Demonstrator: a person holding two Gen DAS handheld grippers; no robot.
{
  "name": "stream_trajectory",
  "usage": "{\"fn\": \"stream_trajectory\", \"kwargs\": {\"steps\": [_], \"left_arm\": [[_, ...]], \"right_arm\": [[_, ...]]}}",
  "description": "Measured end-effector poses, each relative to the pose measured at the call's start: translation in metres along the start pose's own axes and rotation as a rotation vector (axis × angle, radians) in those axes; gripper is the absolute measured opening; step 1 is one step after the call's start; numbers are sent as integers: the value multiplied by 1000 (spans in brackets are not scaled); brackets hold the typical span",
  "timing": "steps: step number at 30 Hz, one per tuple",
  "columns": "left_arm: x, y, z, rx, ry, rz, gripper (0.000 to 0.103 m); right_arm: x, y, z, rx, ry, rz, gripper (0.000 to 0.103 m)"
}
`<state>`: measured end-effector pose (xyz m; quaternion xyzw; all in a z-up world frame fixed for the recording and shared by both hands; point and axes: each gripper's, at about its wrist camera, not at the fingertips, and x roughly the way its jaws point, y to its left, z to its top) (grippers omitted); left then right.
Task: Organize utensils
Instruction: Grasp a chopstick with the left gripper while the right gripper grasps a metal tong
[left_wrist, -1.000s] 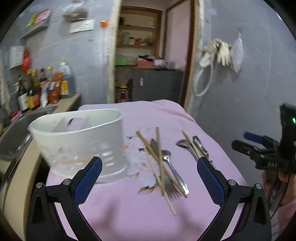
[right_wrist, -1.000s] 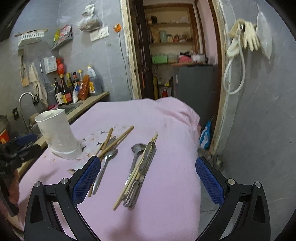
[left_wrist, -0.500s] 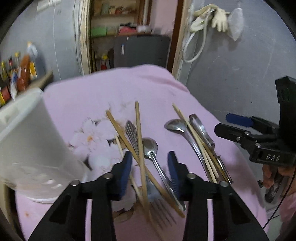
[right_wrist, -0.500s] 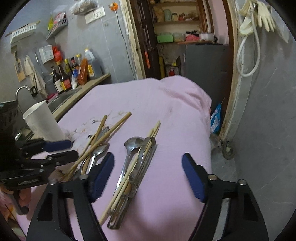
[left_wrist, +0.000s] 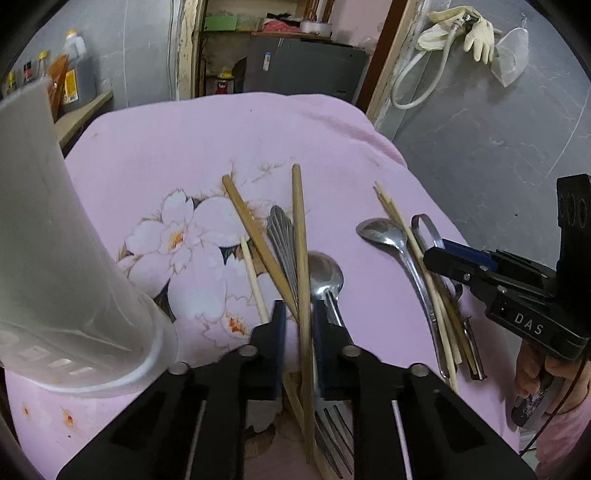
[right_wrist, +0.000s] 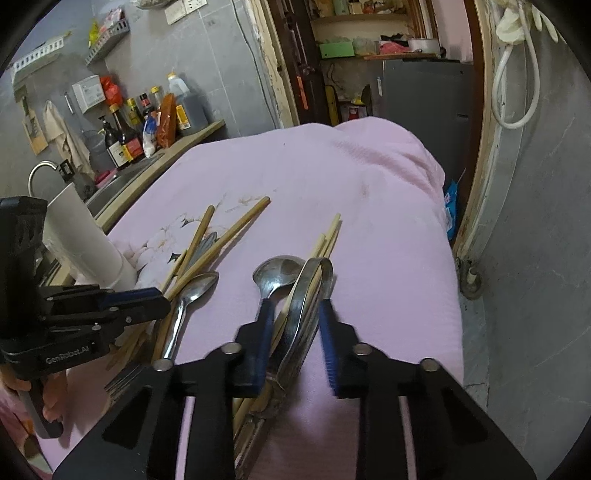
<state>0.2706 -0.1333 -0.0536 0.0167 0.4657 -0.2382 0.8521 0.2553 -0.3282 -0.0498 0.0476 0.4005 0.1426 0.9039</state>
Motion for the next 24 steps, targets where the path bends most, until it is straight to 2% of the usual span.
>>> {"fn": "stream_trajectory", "kwargs": {"steps": [2,11,19,24], "left_arm": [[-5,1,-3,-5,2,-6,4],[-26,-1,-13,-53,-21,-25,4],[-59,0,-50,-98,-77,2,4],[-79,10,-77,-168,-101,29,4]], "right_arm": [[-1,-2,-1,11,-5,12,11],[-17,-7,-12,30,-23,7,7],[-35,-14,-28,73,-34,58,6],[-45,-11,-40,97,-44,105,6]]}}
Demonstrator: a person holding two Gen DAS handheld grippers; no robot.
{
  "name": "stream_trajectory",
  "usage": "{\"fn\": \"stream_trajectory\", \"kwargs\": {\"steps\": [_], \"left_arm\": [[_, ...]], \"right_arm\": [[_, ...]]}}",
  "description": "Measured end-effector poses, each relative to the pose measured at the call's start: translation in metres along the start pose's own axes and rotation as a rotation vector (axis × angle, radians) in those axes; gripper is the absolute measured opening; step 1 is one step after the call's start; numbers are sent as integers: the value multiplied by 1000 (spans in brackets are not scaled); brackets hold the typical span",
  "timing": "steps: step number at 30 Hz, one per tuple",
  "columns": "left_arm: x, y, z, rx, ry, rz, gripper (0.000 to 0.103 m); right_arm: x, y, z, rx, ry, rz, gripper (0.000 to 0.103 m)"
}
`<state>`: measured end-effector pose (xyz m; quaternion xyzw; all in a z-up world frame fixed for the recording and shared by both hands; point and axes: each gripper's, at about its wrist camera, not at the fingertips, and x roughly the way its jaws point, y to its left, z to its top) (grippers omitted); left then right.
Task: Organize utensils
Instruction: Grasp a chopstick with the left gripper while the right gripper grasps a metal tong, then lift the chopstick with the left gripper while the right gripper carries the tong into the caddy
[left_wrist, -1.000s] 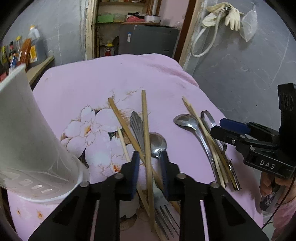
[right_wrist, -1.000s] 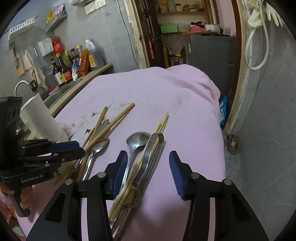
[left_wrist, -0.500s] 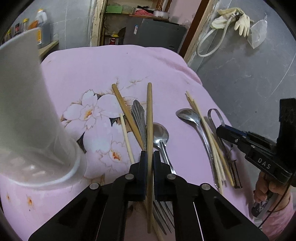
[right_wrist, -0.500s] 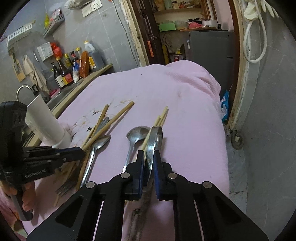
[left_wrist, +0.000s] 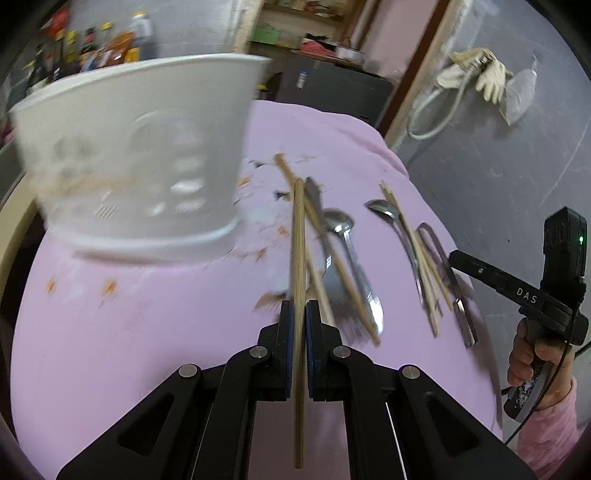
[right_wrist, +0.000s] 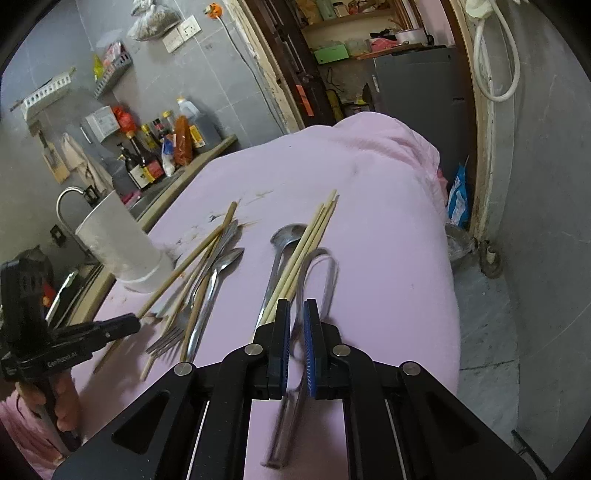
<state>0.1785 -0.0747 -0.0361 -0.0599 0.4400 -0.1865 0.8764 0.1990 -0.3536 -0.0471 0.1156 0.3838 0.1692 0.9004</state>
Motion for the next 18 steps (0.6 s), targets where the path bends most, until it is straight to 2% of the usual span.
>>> {"fn": "stream_trajectory", "kwargs": {"steps": [8,10,11,12,15,18], "left_arm": [[-19,12,-19,-43,33,59,4],[-21,12,-17,-29,50,61,5],[-22,13,-16,-17,58,65,6],[-23,13,-15,-7,65,71,9],[-24,18,-11,-2,71,71,28],[-19,17,2,0,75,68,30]], "right_arm": [[0,-9,-10,44,16,-16,8],[0,-10,-10,59,16,-3,13],[0,-9,-9,59,13,-2,24],[-1,-8,-9,55,7,-2,31],[0,1,-6,11,-1,-36,32],[9,12,-2,-45,16,-94,32]]}}
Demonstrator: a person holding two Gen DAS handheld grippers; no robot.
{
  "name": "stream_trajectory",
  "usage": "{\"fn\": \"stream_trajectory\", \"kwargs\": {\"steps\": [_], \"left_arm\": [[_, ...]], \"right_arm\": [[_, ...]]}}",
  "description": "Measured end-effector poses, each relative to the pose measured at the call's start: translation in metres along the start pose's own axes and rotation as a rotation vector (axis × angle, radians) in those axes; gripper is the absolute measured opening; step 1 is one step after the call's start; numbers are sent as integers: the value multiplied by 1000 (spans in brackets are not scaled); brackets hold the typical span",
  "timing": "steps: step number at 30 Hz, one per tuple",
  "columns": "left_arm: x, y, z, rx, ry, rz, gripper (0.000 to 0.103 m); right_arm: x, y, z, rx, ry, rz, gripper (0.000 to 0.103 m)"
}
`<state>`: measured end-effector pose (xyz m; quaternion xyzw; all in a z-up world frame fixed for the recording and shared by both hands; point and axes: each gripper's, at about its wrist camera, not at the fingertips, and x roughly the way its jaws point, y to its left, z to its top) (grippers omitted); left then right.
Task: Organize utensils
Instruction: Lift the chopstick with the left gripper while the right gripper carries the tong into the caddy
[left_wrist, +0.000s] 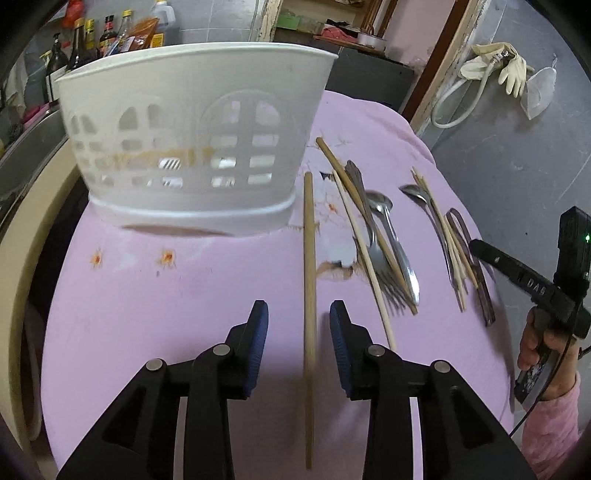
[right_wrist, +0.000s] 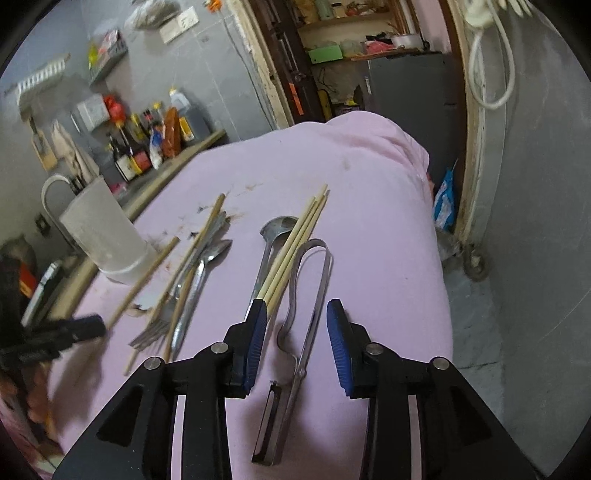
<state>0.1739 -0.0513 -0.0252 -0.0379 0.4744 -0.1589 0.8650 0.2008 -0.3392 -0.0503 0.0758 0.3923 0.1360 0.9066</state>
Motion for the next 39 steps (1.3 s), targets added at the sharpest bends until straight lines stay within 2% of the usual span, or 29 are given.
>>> {"fn": "stream_trajectory", "kwargs": {"steps": [5,9,14,18,22,24,29,33,36,39], "left_arm": [[14,-10,22,66,-5,16,30],[31,-15,32,106,20,17,29],[46,-10,40,112,75,16,25],[49,-10,46,121,114,6,24],[56,-13,51,134,148,1,9],[57,-14,52,131,158,-3,5],[52,-15,48,110,128,-18,5],[37,-15,37,87,69,-53,5],[18,-16,28,75,-22,-87,5],[-5,-19,18,84,-161,-104,5]], "right_arm": [[10,7,6,-49,12,-83,31],[20,10,13,-68,41,-139,26],[31,15,23,-102,105,-189,24],[37,17,33,-104,190,-203,24],[40,17,37,-88,227,-206,22],[39,16,37,-70,225,-204,22],[31,14,31,-24,175,-182,21],[13,13,20,30,90,-112,21],[-12,21,5,11,-36,-81,21],[-34,35,-11,-43,-170,-87,21]]}}
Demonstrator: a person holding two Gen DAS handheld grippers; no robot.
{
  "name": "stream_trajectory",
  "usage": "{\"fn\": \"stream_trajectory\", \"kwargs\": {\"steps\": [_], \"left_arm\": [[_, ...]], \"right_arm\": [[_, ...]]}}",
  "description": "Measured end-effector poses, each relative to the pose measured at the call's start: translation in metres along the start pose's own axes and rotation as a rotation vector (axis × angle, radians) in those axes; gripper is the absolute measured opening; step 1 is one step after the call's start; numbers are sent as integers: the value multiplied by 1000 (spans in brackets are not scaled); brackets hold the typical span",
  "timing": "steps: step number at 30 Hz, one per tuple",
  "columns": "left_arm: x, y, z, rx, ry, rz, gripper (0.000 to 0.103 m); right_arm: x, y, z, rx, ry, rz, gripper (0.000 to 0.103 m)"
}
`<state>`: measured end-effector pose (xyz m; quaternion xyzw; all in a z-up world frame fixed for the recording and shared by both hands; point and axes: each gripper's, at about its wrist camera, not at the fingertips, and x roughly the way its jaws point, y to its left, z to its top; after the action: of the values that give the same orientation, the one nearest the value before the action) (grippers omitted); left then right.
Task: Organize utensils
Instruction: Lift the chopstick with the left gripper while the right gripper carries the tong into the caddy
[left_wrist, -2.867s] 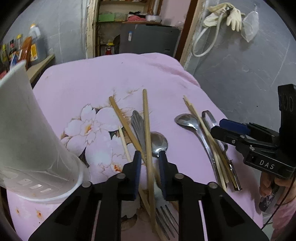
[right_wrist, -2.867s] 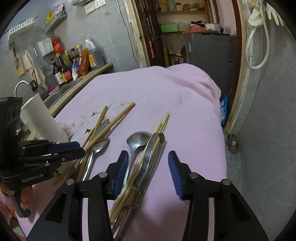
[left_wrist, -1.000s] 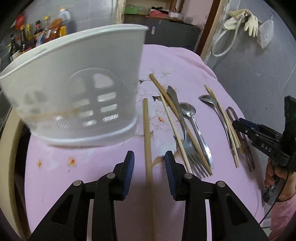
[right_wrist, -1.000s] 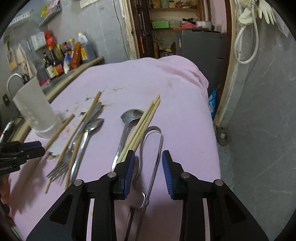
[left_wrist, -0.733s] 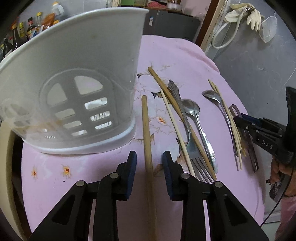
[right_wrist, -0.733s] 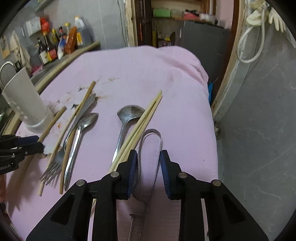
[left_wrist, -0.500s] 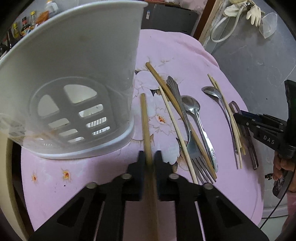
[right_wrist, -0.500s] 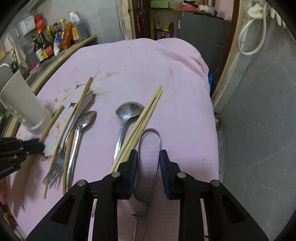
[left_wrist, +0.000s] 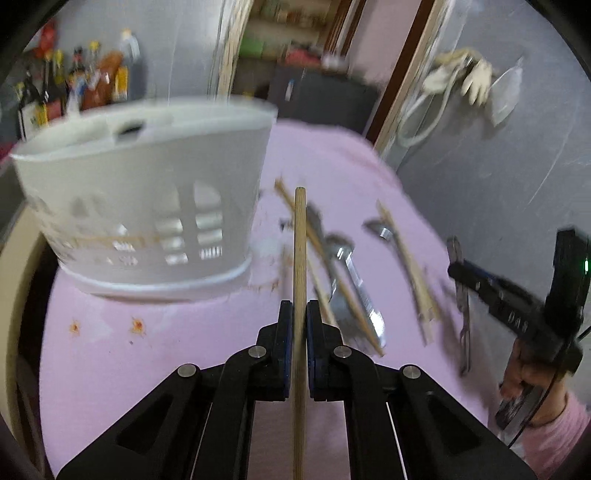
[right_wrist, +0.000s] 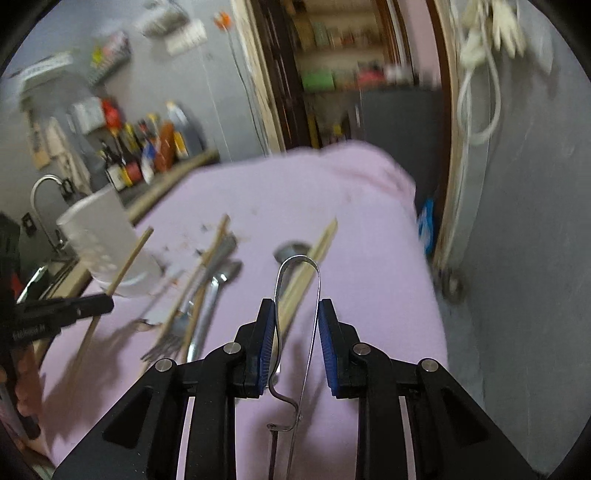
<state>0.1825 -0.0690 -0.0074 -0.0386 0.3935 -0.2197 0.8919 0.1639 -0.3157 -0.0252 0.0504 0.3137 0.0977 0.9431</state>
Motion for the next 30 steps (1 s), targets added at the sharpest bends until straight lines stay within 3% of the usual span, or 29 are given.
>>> {"fn": "stream_trajectory", "kwargs": {"steps": [6,12,19,30], "left_arm": [[-32,0,-7,-31,-203,-33,5],[-62,9,11,-79,-354,-31,5],[-112,27,46,-95,-571,-16,5],[-156,111,104,-137,-859,86,5]], "right_arm": [[-44,30,-14,-75,-256,6,21],[-68,63,7,-127,-469,32,21],[-66,98,49,-145,-578,140,21],[-30,161,106,-151,-686,279,21]]}}
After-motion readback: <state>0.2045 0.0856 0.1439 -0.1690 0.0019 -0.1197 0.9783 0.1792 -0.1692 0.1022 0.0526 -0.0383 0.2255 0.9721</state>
